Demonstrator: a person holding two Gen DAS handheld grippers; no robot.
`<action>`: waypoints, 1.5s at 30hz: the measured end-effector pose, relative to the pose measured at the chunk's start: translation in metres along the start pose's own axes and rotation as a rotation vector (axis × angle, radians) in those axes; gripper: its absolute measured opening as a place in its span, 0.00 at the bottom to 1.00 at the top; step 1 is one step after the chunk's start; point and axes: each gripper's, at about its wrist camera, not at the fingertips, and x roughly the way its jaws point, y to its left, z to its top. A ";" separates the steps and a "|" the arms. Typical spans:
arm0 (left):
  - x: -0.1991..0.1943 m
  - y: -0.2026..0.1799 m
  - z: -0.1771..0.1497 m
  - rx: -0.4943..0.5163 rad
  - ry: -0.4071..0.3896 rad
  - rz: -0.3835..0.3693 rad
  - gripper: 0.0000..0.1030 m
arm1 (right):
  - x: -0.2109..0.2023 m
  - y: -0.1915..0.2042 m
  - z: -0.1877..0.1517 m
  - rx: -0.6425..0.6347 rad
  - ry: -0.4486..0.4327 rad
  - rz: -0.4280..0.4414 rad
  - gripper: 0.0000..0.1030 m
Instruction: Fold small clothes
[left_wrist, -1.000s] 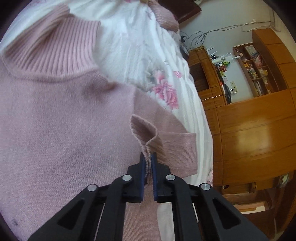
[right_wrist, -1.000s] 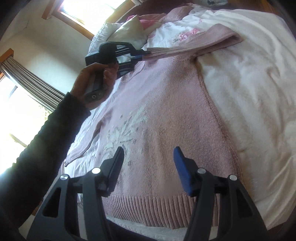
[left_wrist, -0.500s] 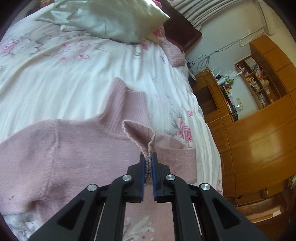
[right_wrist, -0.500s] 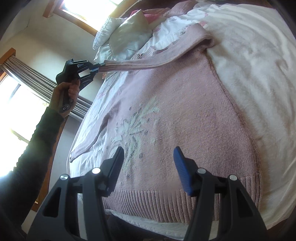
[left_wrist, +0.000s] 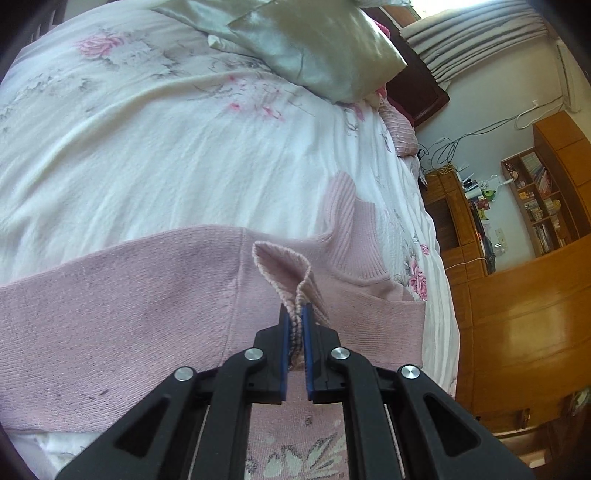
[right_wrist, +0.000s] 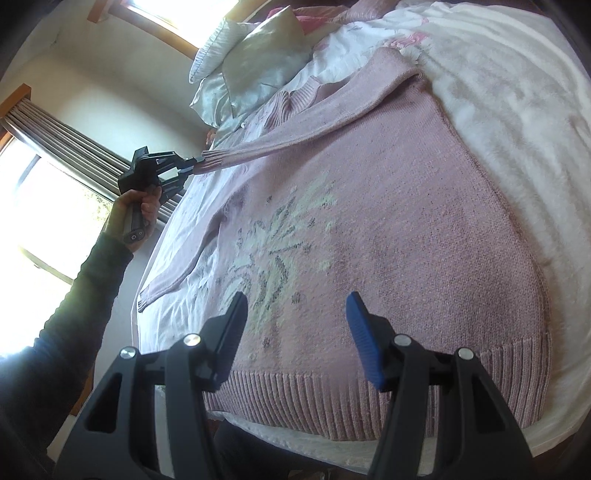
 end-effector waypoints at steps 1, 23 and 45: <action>0.000 0.004 0.000 -0.006 -0.001 0.001 0.06 | 0.001 0.001 0.000 -0.001 0.003 -0.003 0.55; 0.009 0.073 -0.010 -0.104 -0.026 0.146 0.17 | 0.011 0.016 -0.003 -0.009 0.028 -0.001 0.55; -0.130 0.154 -0.090 -0.229 -0.178 0.043 0.93 | -0.019 0.044 -0.022 -0.030 -0.008 -0.006 0.77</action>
